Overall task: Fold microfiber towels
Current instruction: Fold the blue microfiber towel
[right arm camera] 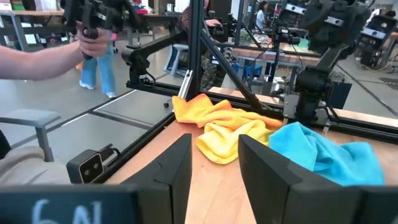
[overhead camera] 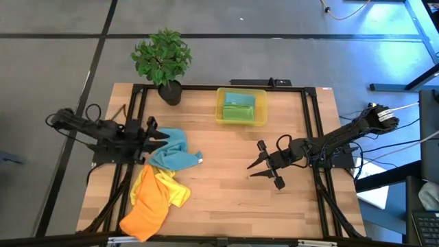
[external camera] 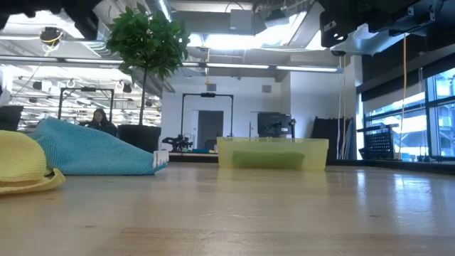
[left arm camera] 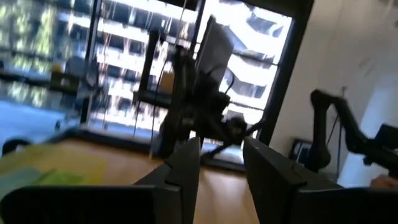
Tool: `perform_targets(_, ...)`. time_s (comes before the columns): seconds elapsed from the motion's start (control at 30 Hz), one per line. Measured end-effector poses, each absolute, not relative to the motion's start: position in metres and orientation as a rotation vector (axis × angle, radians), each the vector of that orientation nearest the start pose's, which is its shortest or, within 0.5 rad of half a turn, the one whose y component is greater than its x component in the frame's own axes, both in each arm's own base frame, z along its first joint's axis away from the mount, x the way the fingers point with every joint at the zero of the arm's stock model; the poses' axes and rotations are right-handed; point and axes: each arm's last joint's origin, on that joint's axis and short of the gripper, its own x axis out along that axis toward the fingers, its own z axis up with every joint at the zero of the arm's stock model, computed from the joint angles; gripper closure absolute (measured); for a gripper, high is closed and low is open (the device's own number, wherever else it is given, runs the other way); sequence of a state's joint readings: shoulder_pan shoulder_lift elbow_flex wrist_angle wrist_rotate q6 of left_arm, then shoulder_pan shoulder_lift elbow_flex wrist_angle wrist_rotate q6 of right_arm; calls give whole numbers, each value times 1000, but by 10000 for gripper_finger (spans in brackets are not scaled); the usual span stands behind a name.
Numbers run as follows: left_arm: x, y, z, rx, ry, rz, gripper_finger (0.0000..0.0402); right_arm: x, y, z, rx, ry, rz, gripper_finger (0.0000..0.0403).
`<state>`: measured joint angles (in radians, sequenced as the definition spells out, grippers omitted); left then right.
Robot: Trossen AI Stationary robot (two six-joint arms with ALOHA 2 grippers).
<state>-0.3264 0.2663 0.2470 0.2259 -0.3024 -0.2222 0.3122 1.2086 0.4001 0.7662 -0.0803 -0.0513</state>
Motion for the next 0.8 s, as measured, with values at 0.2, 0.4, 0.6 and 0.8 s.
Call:
perform_targets(0.2,125,-34,271,-278,27,-9,288,223,75,210,-61,33,394,270)
perform_targets(0.4,147,-46,294,-282,230,3,288,224,75,210,-67,32,394,270)
perform_targets(0.6,169,-56,294,-263,461,70,288,224,75,210,-69,32,394,270)
perform_targets(0.8,186,-63,281,-241,590,91,288,223,75,210,-69,32,394,270)
